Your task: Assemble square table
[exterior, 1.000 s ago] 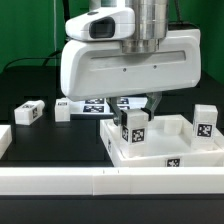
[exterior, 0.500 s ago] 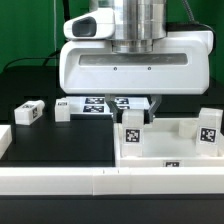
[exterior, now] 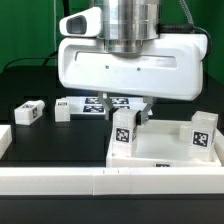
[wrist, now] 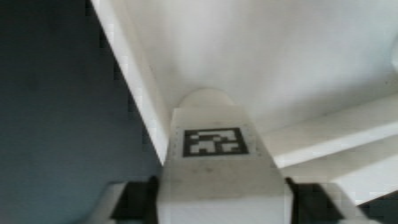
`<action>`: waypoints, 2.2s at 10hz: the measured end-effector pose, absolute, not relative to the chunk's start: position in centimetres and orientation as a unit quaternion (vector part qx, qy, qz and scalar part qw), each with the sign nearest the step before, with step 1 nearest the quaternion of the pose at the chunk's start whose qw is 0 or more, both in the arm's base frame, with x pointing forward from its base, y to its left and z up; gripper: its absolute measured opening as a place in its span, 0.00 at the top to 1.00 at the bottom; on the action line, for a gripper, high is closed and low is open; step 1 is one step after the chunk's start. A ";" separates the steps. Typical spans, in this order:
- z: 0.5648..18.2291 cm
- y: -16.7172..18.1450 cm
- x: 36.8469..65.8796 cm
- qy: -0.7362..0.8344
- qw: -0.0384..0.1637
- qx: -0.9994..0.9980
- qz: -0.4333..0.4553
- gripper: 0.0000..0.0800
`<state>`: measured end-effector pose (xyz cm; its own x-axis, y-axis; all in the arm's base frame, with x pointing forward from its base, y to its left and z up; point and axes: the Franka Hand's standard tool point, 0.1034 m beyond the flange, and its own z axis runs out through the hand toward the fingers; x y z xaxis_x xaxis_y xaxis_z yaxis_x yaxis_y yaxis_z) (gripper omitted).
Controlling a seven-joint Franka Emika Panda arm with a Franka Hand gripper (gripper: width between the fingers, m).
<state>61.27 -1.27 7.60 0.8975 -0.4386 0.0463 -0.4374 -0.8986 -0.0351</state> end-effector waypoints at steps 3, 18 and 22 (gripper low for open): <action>8.9 -1.1 60.8 0.237 0.017 -0.971 -0.030 0.22; 9.2 1.5 52.7 0.427 0.036 -0.903 -0.013 0.19; 8.0 1.8 51.6 0.614 0.053 -0.788 0.007 0.19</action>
Offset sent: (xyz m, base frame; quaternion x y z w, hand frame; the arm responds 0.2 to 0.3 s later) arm -0.0449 -0.0051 0.0285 -0.0197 -0.0094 0.1038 0.9944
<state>51.56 1.75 8.04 0.2461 -0.9662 -0.0763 -0.9678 -0.2407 -0.0741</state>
